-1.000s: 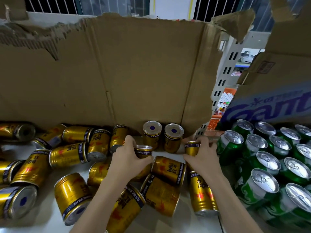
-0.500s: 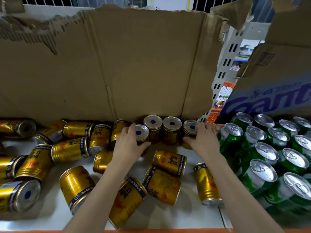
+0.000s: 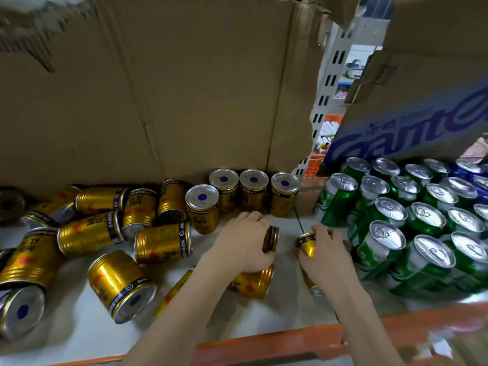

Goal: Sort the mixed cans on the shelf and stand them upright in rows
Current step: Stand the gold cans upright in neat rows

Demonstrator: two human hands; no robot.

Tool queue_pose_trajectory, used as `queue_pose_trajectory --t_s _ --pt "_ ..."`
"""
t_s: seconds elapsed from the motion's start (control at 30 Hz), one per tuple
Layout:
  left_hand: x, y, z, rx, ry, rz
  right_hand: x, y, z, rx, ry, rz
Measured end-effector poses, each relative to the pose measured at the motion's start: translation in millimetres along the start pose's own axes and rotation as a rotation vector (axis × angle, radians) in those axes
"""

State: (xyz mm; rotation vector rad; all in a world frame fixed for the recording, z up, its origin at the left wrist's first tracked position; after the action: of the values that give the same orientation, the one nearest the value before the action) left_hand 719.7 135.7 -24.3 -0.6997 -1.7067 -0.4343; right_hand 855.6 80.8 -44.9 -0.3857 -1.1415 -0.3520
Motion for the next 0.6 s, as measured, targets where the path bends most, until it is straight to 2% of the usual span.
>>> queue_pose_trajectory --t_s 0.1,0.3,0.43,0.6 --pt "-15.3 18.9 -6.7 0.03 0.078 0.151 -5.8 -5.5 -6.5 -0.046 0.02 0.027" --pt "-17.6 37.7 -4.4 0.118 0.124 0.26 -9.4 -7.0 -15.2 -0.099 0.042 0.059" --pt "-8.6 33.1 -4.9 0.125 0.119 0.19 -1.8 -7.5 -12.1 -0.086 0.08 0.063" --pt "29.2 21.0 13.8 0.167 -0.188 -0.026 14.1 -4.8 8.5 0.036 0.182 0.024"
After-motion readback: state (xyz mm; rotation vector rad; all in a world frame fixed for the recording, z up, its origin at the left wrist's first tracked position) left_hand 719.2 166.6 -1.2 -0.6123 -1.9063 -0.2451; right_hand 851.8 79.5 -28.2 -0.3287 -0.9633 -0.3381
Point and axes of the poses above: each hand's wrist, its own y-axis towards the middle knuckle, its own x-axis out of the back of the hand, z = x × y, the point moved 9 cm from there along y, towards the middle knuckle, and after that the axes turned 4 degrees about -x, right-handed, at the moved point
